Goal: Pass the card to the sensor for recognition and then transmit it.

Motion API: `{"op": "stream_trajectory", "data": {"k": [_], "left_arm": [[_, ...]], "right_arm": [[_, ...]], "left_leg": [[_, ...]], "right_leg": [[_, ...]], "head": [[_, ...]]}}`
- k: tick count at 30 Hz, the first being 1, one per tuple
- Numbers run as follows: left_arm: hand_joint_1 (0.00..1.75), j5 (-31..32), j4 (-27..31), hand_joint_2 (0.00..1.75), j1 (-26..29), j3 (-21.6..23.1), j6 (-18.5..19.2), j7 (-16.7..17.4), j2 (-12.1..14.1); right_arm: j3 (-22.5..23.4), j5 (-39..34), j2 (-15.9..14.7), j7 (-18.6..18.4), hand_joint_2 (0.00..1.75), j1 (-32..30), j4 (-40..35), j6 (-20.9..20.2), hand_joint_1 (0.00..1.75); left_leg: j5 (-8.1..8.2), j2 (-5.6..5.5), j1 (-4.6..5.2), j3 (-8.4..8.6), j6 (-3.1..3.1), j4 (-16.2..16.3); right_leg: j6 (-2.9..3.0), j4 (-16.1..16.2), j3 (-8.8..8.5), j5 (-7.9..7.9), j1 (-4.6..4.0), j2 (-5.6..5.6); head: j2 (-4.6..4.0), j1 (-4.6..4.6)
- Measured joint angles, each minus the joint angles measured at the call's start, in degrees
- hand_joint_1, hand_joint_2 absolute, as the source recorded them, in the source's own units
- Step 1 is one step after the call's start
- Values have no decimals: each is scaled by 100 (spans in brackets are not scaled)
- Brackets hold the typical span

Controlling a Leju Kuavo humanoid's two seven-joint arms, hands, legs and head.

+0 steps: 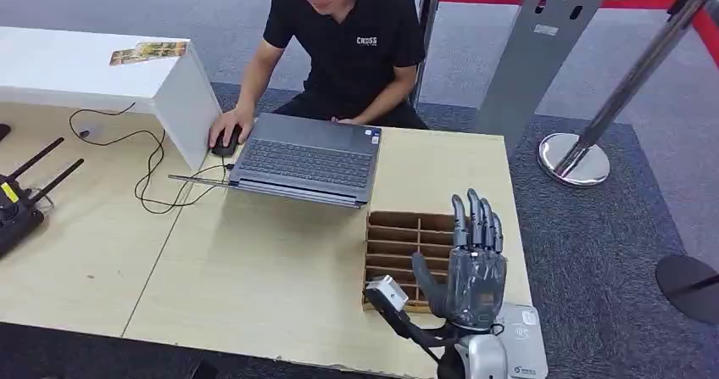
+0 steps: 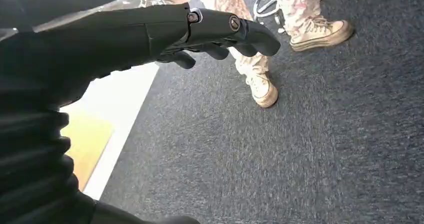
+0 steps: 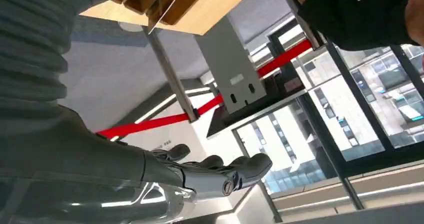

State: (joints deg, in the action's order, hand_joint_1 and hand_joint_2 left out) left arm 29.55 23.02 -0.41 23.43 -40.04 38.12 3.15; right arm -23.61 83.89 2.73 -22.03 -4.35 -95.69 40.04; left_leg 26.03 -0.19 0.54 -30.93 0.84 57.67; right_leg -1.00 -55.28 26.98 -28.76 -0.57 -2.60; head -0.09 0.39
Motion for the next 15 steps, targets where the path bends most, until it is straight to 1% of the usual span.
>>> {"op": "stream_trajectory", "data": {"k": [4, 7, 15], "left_arm": [[0, 0, 0, 175, 1, 0, 0, 0, 0], [0, 0, 0, 175, 1, 0, 0, 0, 0], [0, 0, 0, 175, 1, 0, 0, 0, 0]], "right_arm": [[-44, 7, -46, -11, 175, 10, 11, 0, 0], [-85, 18, -92, -96, 175, 28, 35, 0, 0], [-214, 39, -251, -437, 175, 82, 114, 0, 0]], "left_leg": [[0, 0, 0, 0, 0, 0], [0, 0, 0, 0, 0, 0], [0, 0, 0, -1, 0, 0]], "right_leg": [[0, 0, 0, 0, 0, 0], [0, 0, 1, 0, 0, 0], [0, 0, 0, 0, 0, 0]], "head": [[0, 0], [0, 0], [0, 0]]}}
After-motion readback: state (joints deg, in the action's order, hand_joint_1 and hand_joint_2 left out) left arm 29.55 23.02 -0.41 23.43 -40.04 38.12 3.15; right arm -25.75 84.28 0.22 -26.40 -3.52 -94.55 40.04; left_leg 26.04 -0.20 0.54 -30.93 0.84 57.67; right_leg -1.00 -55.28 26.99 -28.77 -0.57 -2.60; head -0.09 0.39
